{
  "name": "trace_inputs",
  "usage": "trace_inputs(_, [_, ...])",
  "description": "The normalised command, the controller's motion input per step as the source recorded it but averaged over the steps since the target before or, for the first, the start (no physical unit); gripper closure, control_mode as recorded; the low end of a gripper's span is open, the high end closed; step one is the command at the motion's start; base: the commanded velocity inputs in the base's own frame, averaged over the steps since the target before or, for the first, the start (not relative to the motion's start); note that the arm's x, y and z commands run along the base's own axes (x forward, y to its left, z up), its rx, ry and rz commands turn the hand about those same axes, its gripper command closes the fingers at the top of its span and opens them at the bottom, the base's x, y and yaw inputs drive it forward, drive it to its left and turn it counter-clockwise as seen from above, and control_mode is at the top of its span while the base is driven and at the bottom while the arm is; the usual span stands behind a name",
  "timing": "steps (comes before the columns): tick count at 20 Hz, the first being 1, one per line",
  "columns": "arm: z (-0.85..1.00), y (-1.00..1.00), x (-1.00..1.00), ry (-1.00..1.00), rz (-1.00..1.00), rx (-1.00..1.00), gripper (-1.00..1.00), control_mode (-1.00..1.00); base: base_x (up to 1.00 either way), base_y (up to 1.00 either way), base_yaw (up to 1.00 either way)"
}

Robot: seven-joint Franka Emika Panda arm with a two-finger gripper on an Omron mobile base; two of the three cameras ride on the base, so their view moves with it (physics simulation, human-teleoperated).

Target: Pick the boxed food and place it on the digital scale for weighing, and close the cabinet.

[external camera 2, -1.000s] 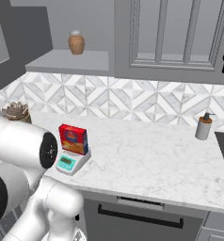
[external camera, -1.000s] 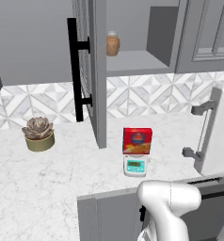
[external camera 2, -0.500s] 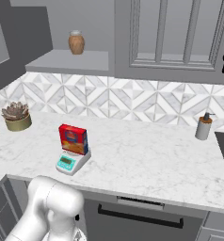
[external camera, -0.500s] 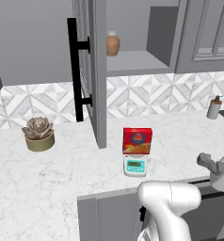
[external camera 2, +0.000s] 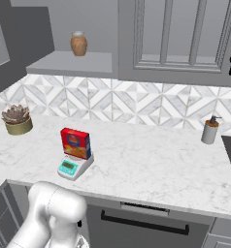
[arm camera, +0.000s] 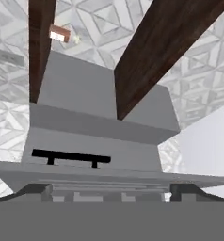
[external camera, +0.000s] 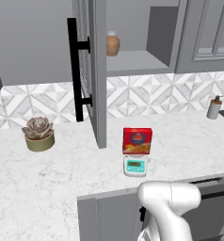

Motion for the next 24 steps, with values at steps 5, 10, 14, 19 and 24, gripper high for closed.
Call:
trace_inputs(5, [-0.68,0.28,0.28,-0.07,-0.35,0.47,-1.00,-1.00,0.00,0.00,0.00])
trace_inputs(10, [-0.41,0.04,0.95,0.00,-0.09,0.24,-1.00,-1.00,0.00,0.00,0.00])
trace_inputs(14, [-0.02,-0.01,0.83,0.06,0.02,0.02,-1.00,-1.00,0.00,0.00,0.00])
trace_inputs(19, [0.00,-0.02,0.92,0.15,0.05,0.01,-1.00,-1.00,0.00,0.00,0.00])
trace_inputs(24, [-0.10,0.26,0.65,0.13,0.04,-0.03,-1.00,-1.00,0.00,0.00,0.00])
